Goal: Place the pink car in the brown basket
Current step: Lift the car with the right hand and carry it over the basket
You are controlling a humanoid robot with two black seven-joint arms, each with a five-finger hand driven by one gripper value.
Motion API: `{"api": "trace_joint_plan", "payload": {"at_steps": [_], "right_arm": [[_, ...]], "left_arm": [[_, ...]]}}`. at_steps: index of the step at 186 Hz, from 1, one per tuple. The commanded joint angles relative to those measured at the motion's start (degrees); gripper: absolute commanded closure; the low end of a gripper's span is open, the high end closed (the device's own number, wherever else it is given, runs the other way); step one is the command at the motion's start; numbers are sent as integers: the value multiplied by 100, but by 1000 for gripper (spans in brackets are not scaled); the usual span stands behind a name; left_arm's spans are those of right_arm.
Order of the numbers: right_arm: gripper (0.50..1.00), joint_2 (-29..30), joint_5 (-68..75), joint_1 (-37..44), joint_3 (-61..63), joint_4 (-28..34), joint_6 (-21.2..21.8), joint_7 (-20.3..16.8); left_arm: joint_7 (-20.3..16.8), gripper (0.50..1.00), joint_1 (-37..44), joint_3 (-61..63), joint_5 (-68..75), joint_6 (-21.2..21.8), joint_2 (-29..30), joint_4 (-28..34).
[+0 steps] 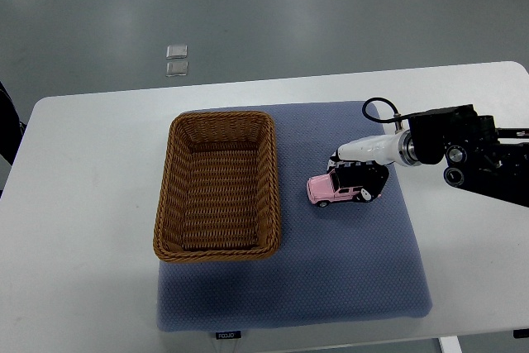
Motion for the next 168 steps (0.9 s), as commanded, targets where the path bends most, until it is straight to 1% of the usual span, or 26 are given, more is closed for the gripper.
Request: {"api": "trace_joint_plan", "payload": {"at_steps": [1,67,112,129,146,168], "right_arm": [[1000,-54,25,99,54,-17,-4,-1],[1000,-239,95,504,133,-175,14,17],[1000,-98,535,1312,221,-378,155,43],[1000,148,570,1523,221,-448,155,43],[1000,719,587,1681,221,-571,251,52],[1000,1185,587,1734,221,-624,260,52]], "left_arm": [[-1,500,0,0,7,0,0,2],[-1,500,0,0,-2,0,0,-7],[-1,500,0,0,-2,0,0,-7],[-1,500,0,0,-2,0,0,2],[-1,500,0,0,7,0,0,2],[-1,500,0,0,-2,0,0,-6]]}}
